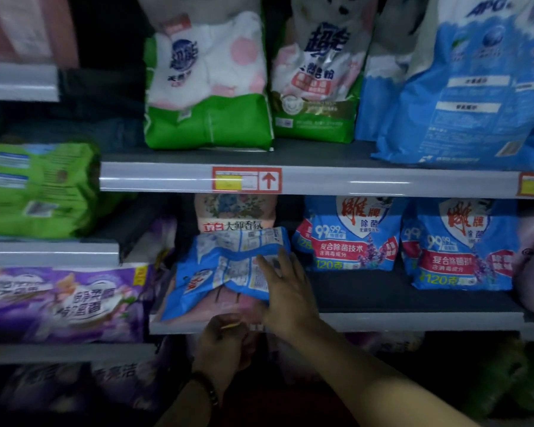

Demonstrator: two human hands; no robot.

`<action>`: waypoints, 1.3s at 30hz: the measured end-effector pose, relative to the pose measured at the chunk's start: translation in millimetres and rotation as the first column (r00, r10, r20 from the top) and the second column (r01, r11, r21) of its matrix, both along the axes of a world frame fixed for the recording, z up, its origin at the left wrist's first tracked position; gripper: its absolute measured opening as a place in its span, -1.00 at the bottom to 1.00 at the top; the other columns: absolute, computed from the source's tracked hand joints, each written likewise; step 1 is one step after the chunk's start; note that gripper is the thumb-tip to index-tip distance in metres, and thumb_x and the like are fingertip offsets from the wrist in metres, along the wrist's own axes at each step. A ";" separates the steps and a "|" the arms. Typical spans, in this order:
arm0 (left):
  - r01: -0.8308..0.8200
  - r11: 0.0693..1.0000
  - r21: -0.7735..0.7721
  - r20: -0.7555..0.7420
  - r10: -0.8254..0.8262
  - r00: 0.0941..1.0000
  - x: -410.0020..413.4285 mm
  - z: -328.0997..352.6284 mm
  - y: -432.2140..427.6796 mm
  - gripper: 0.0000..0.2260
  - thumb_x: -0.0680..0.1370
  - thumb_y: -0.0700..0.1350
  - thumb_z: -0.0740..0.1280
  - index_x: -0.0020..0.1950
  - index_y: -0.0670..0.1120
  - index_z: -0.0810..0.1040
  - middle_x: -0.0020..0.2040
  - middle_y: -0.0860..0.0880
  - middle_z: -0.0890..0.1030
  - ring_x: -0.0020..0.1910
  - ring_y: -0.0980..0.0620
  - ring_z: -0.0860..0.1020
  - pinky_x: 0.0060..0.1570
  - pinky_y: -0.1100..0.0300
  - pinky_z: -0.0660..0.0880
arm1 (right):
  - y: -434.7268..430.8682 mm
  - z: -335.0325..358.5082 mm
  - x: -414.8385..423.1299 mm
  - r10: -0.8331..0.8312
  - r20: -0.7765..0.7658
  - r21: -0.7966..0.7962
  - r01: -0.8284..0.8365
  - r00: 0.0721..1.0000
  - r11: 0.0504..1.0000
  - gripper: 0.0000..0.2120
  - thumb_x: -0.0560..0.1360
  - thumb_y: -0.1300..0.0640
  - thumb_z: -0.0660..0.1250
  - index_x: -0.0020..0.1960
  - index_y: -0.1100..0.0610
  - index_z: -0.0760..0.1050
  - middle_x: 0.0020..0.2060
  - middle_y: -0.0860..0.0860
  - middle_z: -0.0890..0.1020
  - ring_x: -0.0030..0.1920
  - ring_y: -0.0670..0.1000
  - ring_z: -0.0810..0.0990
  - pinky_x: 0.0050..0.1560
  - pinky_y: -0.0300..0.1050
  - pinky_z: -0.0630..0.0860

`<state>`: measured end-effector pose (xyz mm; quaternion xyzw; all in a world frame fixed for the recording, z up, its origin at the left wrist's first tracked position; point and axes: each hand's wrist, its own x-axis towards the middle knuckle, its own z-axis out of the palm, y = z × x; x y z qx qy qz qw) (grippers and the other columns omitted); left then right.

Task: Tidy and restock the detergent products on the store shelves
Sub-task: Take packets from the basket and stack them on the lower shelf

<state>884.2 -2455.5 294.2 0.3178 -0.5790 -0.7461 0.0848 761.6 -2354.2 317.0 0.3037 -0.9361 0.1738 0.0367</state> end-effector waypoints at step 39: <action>-0.042 0.986 0.164 -0.423 0.108 0.900 78.2 94.4 65.3 -0.31 0.22 0.31 0.61 0.20 -0.07 0.69 0.10 -0.18 0.74 0.08 -0.30 0.71 0.11 -0.40 0.59 | 207.6 130.2 122.8 0.024 0.809 -0.512 0.684 0.587 0.519 -0.65 0.58 -0.07 0.47 0.17 0.21 0.64 -0.10 0.26 0.78 -0.01 0.35 0.75 0.15 0.30 0.66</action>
